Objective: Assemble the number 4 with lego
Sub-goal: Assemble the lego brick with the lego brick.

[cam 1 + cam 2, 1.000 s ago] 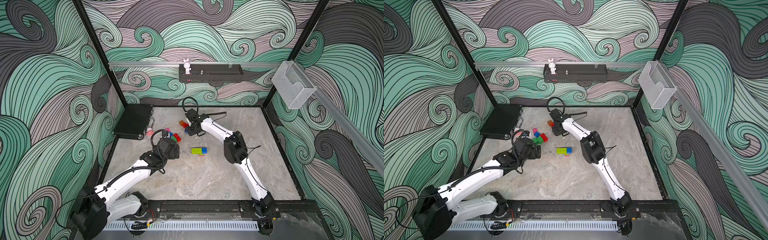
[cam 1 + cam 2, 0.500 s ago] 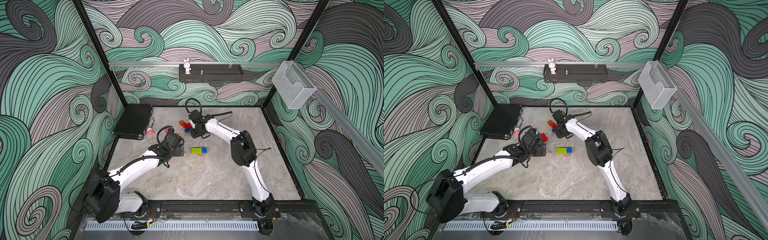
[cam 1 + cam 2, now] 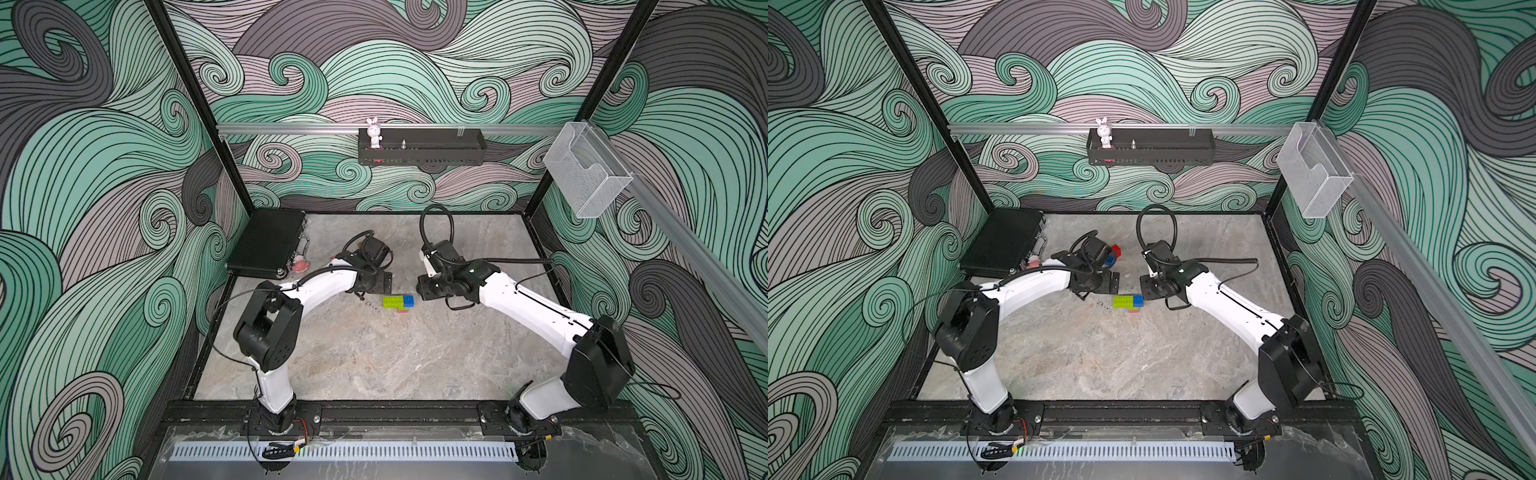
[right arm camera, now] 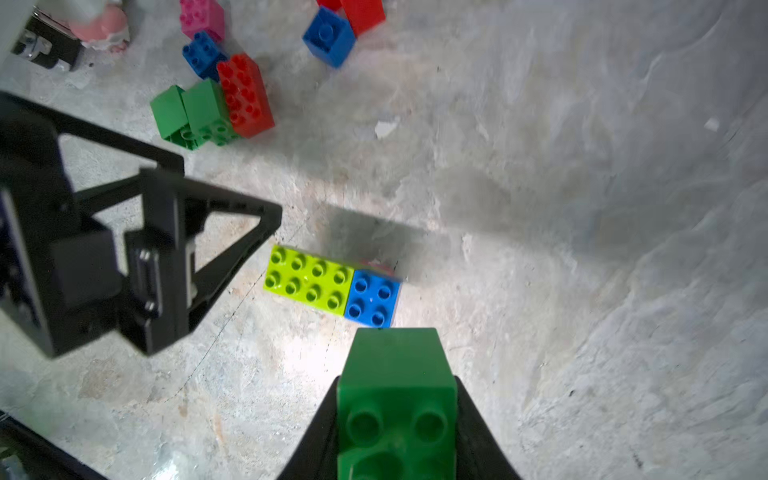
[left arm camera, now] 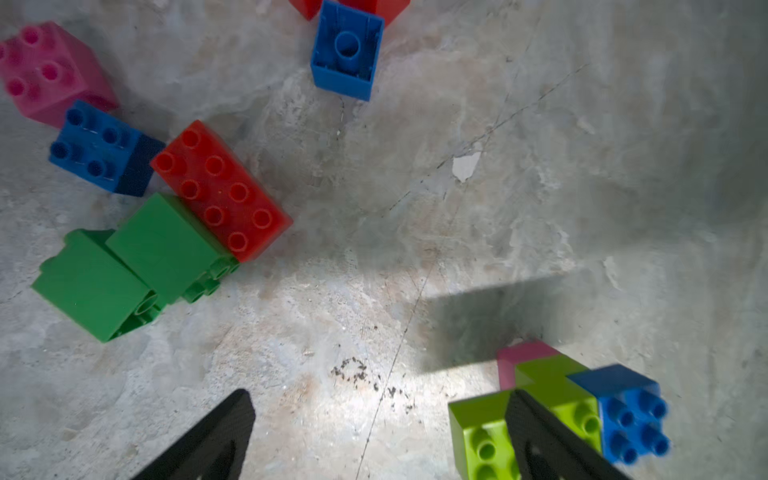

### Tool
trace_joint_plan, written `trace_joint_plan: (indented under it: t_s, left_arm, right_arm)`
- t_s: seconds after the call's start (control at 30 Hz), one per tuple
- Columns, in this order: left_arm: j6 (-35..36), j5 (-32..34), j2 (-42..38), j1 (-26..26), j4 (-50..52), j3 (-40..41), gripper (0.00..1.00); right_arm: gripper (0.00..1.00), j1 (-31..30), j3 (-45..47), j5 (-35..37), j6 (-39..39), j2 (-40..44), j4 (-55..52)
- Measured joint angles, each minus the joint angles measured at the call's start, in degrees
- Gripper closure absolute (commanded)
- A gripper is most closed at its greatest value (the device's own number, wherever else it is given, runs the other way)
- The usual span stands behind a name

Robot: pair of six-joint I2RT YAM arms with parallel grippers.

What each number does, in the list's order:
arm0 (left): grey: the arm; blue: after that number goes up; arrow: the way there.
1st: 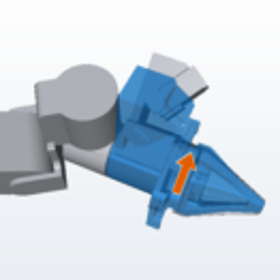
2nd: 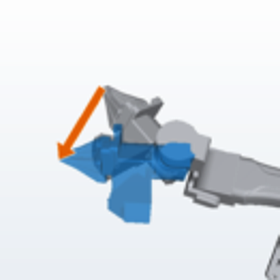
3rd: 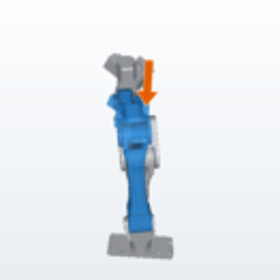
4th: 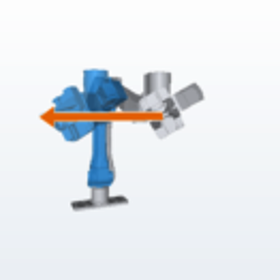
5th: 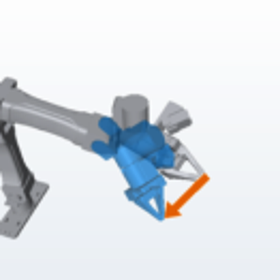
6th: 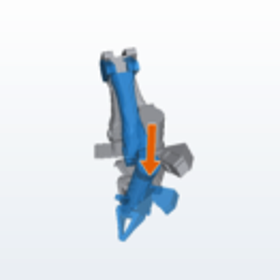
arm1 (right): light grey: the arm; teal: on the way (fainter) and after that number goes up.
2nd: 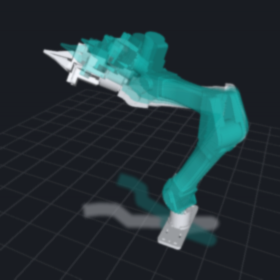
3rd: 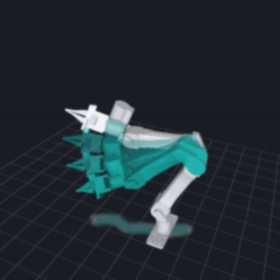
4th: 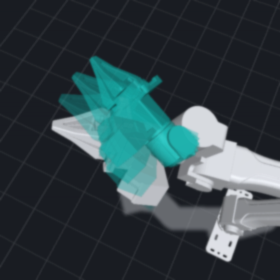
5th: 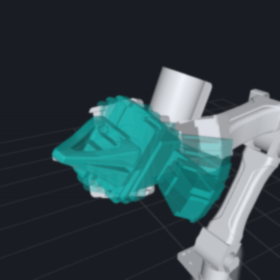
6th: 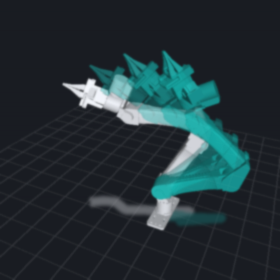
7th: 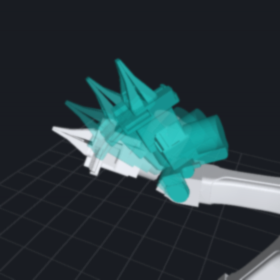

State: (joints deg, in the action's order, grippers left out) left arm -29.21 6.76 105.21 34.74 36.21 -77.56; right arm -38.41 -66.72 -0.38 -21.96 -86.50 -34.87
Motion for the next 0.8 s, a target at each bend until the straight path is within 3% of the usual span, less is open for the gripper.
trace_joint_plan:
  t_s: [0.17, 0.4, 0.8]
  left_arm:
    - [-0.2, 0.0, 5.2, -0.1, 4.2, -3.3, 0.01]
    - [-0.4, -0.3, 5.6, -0.2, 6.9, -4.1, 0.01]
    - [-0.5, -1.2, 4.5, -0.2, 8.2, -2.9, 0.01]
  right_arm:
    - [0.82, -1.9, 2.8, -1.8, -4.3, 0.2, 2.4]
    - [0.82, -2.4, 3.1, -3.8, -6.6, -1.9, 6.4]
    - [0.81, -3.1, -1.9, -2.6, -3.9, -8.3, 5.8]
